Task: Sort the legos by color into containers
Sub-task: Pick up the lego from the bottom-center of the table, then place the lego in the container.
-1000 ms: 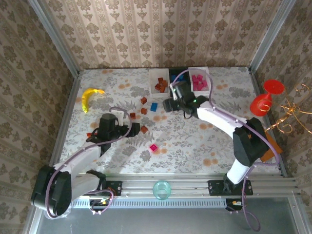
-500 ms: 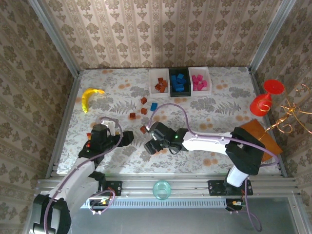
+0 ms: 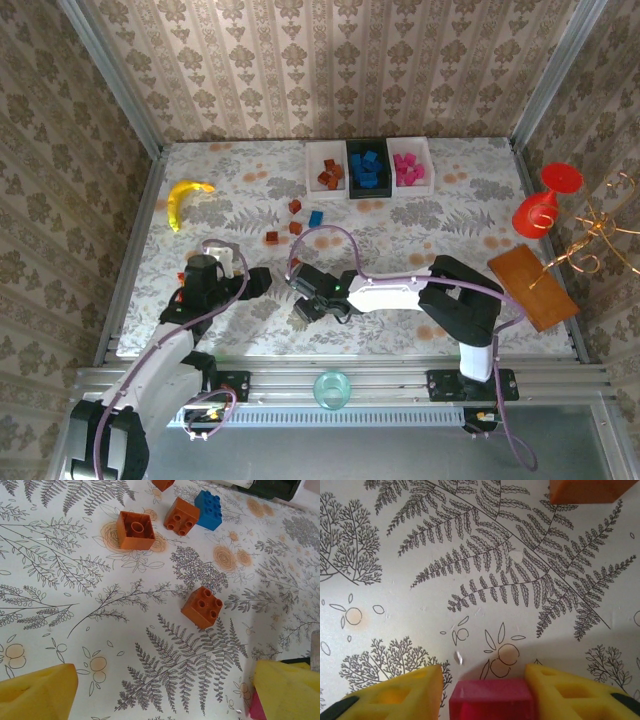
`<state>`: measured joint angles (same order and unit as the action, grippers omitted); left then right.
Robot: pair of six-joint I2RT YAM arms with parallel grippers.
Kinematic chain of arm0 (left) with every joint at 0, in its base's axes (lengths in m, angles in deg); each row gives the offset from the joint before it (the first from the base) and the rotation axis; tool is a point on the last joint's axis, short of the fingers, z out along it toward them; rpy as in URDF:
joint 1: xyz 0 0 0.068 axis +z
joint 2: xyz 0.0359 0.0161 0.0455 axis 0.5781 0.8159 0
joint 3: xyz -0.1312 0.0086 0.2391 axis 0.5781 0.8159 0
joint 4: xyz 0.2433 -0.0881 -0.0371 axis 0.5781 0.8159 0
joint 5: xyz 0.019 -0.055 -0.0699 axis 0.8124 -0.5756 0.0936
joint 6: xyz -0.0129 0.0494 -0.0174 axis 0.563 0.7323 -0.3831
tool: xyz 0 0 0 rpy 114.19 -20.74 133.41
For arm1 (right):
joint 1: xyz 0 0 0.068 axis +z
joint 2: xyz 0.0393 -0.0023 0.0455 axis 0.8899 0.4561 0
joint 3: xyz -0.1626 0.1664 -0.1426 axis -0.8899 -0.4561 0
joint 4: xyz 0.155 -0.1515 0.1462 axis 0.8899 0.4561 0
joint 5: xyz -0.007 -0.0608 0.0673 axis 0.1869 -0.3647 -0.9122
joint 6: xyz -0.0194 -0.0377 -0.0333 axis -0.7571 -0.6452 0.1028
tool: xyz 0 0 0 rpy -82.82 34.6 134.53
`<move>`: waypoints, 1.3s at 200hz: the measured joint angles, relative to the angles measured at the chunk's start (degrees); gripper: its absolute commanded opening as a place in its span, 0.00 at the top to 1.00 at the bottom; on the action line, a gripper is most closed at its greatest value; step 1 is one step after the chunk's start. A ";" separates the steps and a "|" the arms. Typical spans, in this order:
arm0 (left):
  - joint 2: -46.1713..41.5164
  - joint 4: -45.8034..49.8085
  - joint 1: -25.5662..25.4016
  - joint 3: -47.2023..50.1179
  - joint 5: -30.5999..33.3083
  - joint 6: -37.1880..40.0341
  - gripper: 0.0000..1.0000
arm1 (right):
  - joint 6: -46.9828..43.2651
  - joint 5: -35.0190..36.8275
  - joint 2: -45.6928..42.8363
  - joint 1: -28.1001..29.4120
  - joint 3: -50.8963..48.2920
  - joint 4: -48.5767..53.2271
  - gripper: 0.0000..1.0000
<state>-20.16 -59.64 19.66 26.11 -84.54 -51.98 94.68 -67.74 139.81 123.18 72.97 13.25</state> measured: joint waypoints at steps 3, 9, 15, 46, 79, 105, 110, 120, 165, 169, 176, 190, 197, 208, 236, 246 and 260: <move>0.00 -0.02 0.00 0.00 -0.02 -0.02 0.09 | -0.15 0.11 0.00 0.00 0.00 0.11 0.58; 0.04 -0.17 0.00 0.00 -0.02 -0.09 0.09 | -0.20 0.46 0.00 0.00 -0.02 0.15 0.59; 0.07 -0.42 0.00 0.00 -0.04 -0.24 0.09 | -0.42 0.79 0.00 0.00 -0.02 0.17 0.60; 0.92 -2.60 -0.02 0.00 -0.79 -1.09 0.10 | -1.05 2.49 -1.01 -0.33 -0.42 0.15 0.63; 3.93 -6.69 -1.86 -0.48 -1.29 -2.21 0.10 | -1.77 2.64 -6.84 -4.15 -2.34 0.13 0.64; 9.92 -9.22 -5.81 -4.46 -1.14 -2.32 0.10 | -2.45 2.62 -11.87 -12.02 -2.23 -0.48 0.64; 11.26 -9.64 -6.71 -5.68 -1.07 -2.32 0.10 | -2.51 2.71 -12.52 -13.60 -2.05 -0.48 0.64; 14.08 -10.40 -8.37 -8.50 -1.05 -2.32 0.10 | -2.54 2.86 -13.46 -17.55 -1.27 -0.37 0.64; 25.38 -13.81 -14.67 -20.85 -0.76 -2.01 0.11 | -3.32 7.98 -12.33 -32.37 6.80 0.59 0.65; 26.05 -14.01 -14.93 -21.53 -0.74 -1.90 0.11 | -3.48 8.50 -11.78 -33.53 8.04 0.74 0.65; 27.43 -14.38 -15.39 -22.67 -0.66 -1.84 0.11 | -3.69 9.14 -10.71 -35.23 10.03 0.96 0.65; 29.81 -14.69 -16.06 -24.41 -0.61 -1.38 0.11 | -3.76 10.49 -7.76 -38.49 14.36 1.09 0.65; 30.82 -14.80 -16.33 -25.05 -0.57 -1.01 0.11 | -3.74 10.99 -6.12 -40.09 16.26 1.16 0.65; 32.20 -14.82 -16.72 -25.79 -0.39 -0.39 0.12 | -3.61 11.56 -3.30 -42.36 19.21 1.46 0.65; 34.77 -14.80 -17.40 -27.30 -0.44 1.57 0.12 | -2.36 12.31 5.29 -47.12 27.87 3.87 0.65; 34.91 -14.82 -17.62 -27.34 -0.42 2.25 0.12 | -2.10 12.41 8.09 -48.43 30.47 4.83 0.65; 34.80 -14.97 -17.79 -27.32 -0.37 3.04 0.12 | -1.90 12.74 11.80 -49.90 34.36 6.71 0.65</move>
<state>14.64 -74.61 1.87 -1.21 -84.91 -48.94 92.78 -55.00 151.62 73.28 107.33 19.96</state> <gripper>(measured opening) 0.877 0.352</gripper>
